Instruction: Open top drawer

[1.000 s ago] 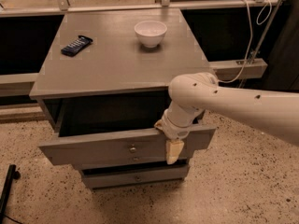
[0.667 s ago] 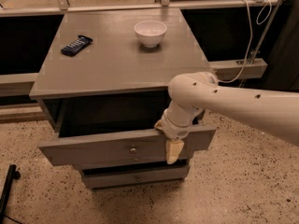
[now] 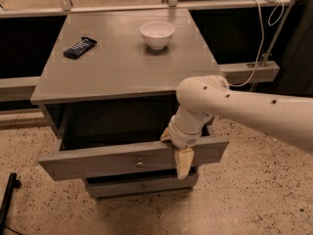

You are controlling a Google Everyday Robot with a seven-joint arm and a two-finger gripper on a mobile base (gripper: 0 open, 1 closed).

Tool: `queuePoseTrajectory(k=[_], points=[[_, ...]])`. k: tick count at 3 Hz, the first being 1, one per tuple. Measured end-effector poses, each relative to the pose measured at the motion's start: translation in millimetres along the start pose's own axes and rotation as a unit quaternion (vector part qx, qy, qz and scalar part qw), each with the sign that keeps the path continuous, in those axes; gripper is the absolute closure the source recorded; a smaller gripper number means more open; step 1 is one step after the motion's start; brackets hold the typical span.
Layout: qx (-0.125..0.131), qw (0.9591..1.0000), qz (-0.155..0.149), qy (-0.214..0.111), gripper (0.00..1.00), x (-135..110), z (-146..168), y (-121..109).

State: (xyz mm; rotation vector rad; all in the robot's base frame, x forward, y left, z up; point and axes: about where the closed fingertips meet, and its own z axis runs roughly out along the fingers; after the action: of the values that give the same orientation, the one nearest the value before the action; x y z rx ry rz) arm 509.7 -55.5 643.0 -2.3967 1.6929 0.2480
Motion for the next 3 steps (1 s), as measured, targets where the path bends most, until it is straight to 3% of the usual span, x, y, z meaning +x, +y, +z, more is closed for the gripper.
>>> queuePoseTrajectory(k=[1, 2, 3], points=[[0.000, 1.0000, 0.000, 0.000, 0.00, 0, 0, 0], [-0.012, 0.9998, 0.013, 0.011, 0.00, 5, -1, -8], [-0.050, 0.9981, 0.028, 0.022, 0.07, 12, 4, -17]])
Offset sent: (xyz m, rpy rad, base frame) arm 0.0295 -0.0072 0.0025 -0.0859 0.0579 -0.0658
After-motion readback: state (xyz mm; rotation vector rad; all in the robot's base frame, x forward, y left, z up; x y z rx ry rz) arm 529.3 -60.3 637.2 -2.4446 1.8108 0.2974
